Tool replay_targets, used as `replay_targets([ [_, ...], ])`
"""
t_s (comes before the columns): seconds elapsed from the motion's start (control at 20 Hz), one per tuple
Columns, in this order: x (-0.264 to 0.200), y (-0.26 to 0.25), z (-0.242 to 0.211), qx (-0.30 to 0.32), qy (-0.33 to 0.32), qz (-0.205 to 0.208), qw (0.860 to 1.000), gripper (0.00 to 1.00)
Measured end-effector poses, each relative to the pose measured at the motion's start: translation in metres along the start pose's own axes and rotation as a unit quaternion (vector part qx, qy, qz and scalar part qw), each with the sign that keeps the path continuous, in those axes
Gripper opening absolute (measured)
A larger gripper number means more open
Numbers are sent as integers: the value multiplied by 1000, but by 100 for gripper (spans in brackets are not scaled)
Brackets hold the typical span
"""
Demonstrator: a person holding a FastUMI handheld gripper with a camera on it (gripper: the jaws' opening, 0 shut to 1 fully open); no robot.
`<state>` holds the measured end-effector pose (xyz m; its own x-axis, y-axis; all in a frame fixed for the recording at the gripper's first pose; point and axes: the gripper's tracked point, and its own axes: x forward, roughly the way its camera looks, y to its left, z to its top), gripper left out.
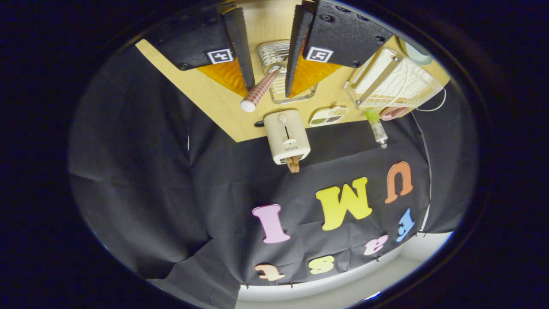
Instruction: Take the plate from the dish rack, then take the spoon from the basket and place it into the plate.
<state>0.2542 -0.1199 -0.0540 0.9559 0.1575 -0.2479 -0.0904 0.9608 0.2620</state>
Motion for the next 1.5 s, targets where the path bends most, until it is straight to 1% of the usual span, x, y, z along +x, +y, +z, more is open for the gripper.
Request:
replay_targets([
  [0.1, -2, 1, 0, 1, 6, -2, 1000, 32],
  [0.15, -4, 4, 0, 1, 9, 2, 1000, 28],
  [0.25, -8, 12, 1, 8, 16, 16, 1000, 24],
  [0.3, -10, 18, 3, 14, 19, 25, 999, 20],
  [0.35, -8, 21, 3, 19, 23, 26, 999, 17],
  [0.4, -7, 23, 4, 20, 25, 24, 999, 13],
  [0.5, -7, 28, 5, 18, 28, 16, 999, 9],
  [0.65, -9, 28, 12, 9, 26, -1, 1000, 9],
  [0.8, -19, 21, 36, 0, 5, -30, 1000, 9],
  [0.95, -36, 21, 60, -12, -21, -52, 998, 9],
  [1.15, -69, 36, 86, -26, -45, -73, 996, 8],
  [1.3, -98, 68, 94, -30, -55, -72, 995, 9],
  [1.5, -136, 131, 82, -46, -49, -41, 997, 8],
])
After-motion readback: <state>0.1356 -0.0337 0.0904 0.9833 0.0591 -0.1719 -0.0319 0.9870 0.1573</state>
